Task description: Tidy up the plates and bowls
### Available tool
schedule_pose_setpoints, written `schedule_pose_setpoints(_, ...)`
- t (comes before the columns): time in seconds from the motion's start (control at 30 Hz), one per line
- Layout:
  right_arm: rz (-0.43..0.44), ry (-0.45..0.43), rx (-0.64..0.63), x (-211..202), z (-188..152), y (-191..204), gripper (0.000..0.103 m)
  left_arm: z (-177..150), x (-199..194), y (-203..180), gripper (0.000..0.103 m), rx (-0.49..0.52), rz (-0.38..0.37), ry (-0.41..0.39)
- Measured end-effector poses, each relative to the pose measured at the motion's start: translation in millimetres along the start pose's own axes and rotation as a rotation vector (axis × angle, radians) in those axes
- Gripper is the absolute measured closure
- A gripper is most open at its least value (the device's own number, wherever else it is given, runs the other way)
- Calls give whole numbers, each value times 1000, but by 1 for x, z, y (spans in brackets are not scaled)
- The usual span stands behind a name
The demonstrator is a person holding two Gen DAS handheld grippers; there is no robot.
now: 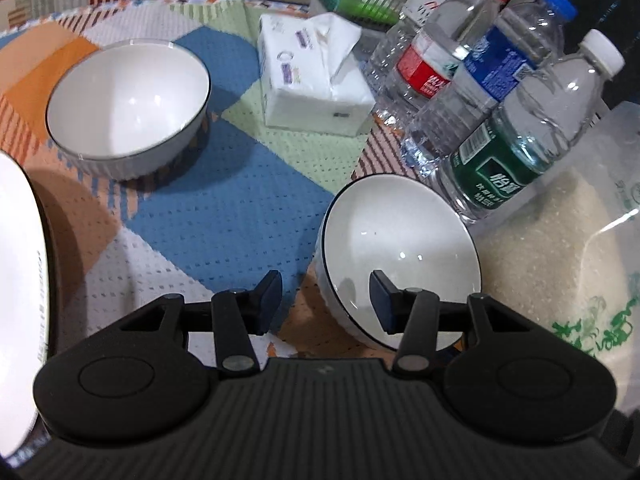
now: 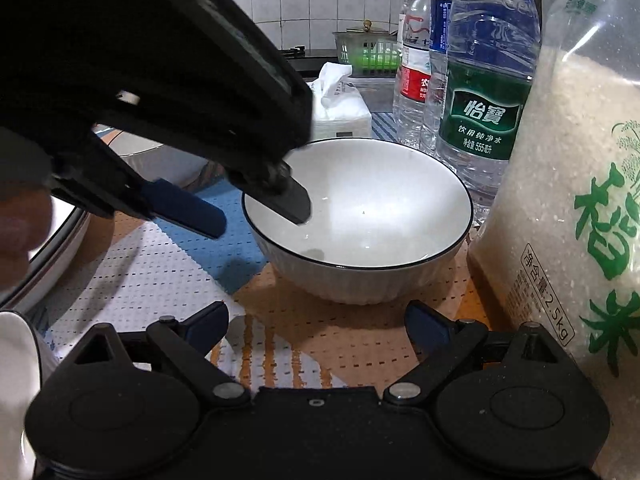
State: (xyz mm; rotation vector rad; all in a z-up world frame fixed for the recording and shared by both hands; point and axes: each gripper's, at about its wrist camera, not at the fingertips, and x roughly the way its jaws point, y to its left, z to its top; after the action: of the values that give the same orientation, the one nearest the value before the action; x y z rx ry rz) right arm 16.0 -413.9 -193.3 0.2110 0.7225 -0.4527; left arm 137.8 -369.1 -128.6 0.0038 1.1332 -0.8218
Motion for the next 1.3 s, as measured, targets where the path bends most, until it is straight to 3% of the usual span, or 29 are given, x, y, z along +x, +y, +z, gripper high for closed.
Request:
schedule_pose_setpoints(0.07,2,-6,-2,0,-2,0,6,-1,4,1,61,-14,-9,8)
schedule_pose_setpoints(0.2,1,-7,-5,-2,-4,2,5,-1,8,3,85,-30,-29,31)
schedule_pose_setpoints(0.37,6,-7,-8,-4,-5,0,6,1,5,2,91,-20,-7,67)
schedule_pose_setpoints(0.57,18,-10,-20,-6,-6,0,6,1,-10,17,92,-64,-14,87)
schedule_pose_setpoints(0.7,30,-13,-36,-9,-7,0,6,-2,-21,14,92,-16,8,94)
schedule_pose_setpoints(0.97,48,-77,-185,-40,1,11,6,-3,-68,9,91,45,12,117)
schedule_pose_setpoints(1.1,127,-122,-285,-69,11,16,6,-6,-108,12,91,53,19,119)
schedule_pose_setpoints(1.3,319,-147,-342,-113,31,22,5,-17,-169,24,91,35,20,91)
